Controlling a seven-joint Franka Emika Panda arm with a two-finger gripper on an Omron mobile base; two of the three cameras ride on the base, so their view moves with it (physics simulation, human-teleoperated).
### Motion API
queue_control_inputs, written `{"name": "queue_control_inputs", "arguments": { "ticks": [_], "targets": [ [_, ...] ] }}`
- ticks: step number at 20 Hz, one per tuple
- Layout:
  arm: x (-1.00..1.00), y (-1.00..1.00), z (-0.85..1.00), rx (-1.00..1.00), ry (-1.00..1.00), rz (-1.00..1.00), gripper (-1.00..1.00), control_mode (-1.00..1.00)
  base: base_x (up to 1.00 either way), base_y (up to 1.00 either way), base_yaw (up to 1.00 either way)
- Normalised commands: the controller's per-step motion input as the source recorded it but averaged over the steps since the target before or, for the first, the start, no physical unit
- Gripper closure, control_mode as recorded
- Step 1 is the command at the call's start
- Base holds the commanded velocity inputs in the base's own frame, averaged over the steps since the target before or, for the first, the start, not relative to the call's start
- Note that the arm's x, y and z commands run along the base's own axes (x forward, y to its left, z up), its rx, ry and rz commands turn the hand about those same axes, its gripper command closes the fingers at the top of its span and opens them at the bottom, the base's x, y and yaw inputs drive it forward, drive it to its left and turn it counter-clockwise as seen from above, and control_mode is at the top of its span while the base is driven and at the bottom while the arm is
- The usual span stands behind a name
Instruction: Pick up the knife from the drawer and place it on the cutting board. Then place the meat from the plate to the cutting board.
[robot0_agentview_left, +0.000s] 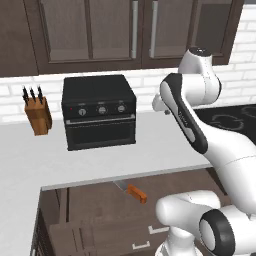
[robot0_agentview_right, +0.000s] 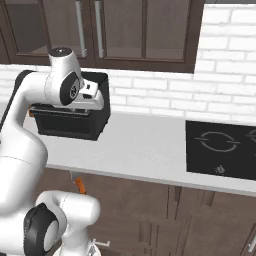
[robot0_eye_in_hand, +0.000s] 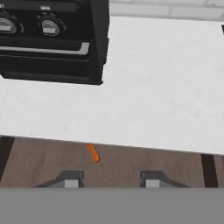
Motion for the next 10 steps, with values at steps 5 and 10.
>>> {"name": "queue_control_inputs", "arguments": {
  "ticks": [5,10],
  "targets": [
    [-0.25,-0.09,-0.16,0.00,0.02,-0.02,-1.00,-1.00,0.00,0.00,0.00],
    [-0.21,-0.03,-0.33,0.00,0.17,-0.05,-1.00,-1.00,0.00,0.00,0.00]
  ]
}}
